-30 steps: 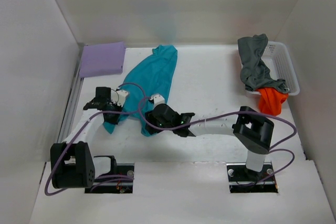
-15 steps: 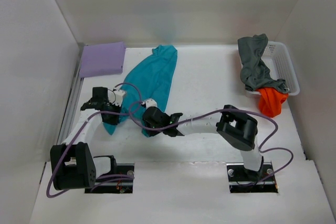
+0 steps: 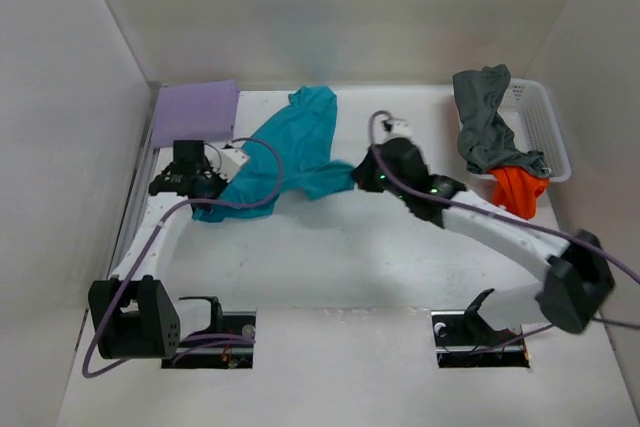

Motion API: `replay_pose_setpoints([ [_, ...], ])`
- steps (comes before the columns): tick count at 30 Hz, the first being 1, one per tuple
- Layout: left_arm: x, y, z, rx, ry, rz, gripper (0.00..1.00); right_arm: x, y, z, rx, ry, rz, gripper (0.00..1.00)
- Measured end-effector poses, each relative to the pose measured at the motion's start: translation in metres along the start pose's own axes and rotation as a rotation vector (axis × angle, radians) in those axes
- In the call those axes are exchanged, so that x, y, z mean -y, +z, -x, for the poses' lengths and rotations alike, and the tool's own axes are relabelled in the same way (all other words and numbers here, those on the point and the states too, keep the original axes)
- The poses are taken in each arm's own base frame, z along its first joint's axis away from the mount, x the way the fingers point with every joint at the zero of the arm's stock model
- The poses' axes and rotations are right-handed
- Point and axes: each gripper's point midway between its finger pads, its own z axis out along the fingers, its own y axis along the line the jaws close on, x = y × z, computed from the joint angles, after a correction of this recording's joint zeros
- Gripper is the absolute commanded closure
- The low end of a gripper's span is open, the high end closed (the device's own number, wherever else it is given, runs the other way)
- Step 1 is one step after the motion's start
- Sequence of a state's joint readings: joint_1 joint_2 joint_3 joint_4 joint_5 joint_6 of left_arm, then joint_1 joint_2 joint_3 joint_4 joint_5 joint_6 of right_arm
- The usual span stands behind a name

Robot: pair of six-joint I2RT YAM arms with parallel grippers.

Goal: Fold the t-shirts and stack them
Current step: Flatten out the tshirt

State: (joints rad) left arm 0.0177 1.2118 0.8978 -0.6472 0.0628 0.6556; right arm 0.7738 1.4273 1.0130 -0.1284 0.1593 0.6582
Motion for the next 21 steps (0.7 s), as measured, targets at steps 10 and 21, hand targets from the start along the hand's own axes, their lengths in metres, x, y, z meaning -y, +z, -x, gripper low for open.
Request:
replay_pose_setpoints([
  [10,0.107,-0.015,0.01,-0.024,0.562,-0.264,0.31,0.062,-0.101,0.072,0.201,0.096,-0.055,1.0],
  [21,0.151,-0.014,-0.007,-0.113,0.754,-0.337,0.3,0.071,-0.113,0.07,0.186,0.099,-0.065,0.99],
])
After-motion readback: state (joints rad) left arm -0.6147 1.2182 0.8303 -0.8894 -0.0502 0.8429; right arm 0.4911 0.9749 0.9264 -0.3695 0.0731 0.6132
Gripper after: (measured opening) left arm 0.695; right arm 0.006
